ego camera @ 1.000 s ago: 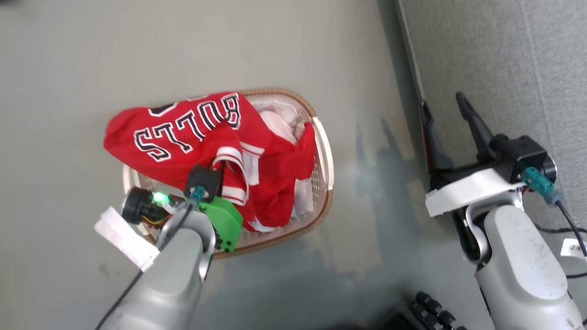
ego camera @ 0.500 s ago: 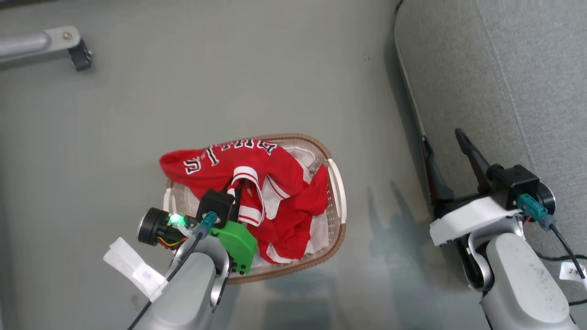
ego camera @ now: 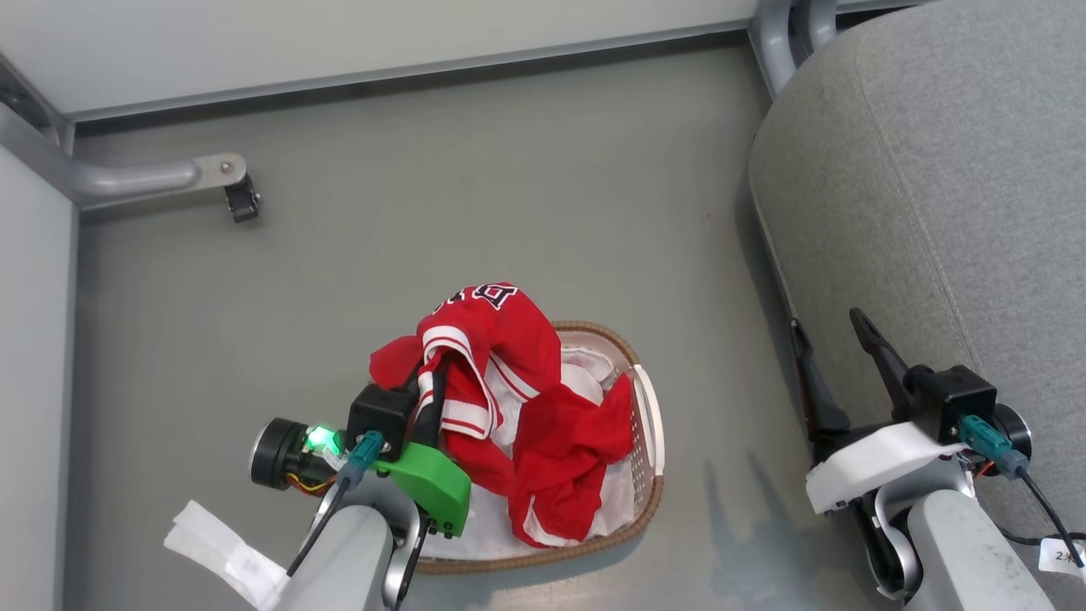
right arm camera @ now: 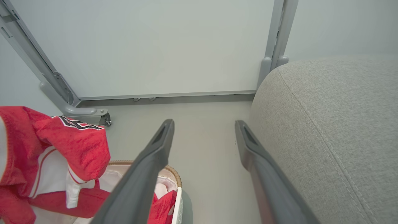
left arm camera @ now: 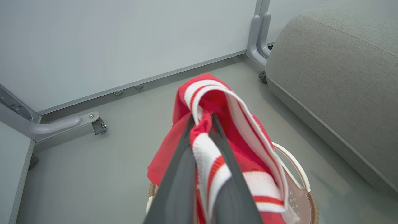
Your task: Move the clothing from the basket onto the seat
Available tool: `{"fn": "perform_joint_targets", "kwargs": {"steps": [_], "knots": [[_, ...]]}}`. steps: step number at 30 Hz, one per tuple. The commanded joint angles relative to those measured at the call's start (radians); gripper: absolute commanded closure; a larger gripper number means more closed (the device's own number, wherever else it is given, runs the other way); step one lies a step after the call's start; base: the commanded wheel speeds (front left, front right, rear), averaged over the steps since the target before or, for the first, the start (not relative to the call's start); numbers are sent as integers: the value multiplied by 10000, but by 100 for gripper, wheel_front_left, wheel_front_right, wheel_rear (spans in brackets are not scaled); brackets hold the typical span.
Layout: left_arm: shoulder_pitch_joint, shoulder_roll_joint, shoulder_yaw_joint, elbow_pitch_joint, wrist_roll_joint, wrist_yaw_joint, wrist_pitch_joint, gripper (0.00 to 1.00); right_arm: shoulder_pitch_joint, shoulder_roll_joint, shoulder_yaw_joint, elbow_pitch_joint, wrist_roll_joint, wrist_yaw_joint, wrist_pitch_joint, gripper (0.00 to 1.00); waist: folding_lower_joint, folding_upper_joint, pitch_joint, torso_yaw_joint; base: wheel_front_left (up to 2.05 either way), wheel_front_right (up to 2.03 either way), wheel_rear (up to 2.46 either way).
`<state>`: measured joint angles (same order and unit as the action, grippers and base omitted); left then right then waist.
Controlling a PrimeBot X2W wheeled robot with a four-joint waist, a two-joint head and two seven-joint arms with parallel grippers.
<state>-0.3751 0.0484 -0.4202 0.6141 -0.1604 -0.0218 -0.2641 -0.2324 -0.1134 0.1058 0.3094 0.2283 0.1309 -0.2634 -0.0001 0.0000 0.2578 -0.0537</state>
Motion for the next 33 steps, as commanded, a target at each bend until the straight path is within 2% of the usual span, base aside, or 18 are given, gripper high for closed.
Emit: {"fn": "perform_joint_targets", "kwargs": {"steps": [1, 13, 33], "knots": [[242, 41, 111, -160, 96, -70, -6, 100, 192, -67, -39, 21, -31, -3, -20, 0, 1, 0, -516, 217, 0, 0, 0], [1023, 39, 366, -1674, -154, -258, -6, 100, 1039, 152, -21, 107, -37, -3, -20, 0, 1, 0, -1703, 275, 0, 0, 0], [746, 41, -51, -4585, -545, -269, -6, 100, 1453, 246, -89, 202, -76, -3, -20, 0, 1, 0, -2066, 225, 0, 0, 0]]}}
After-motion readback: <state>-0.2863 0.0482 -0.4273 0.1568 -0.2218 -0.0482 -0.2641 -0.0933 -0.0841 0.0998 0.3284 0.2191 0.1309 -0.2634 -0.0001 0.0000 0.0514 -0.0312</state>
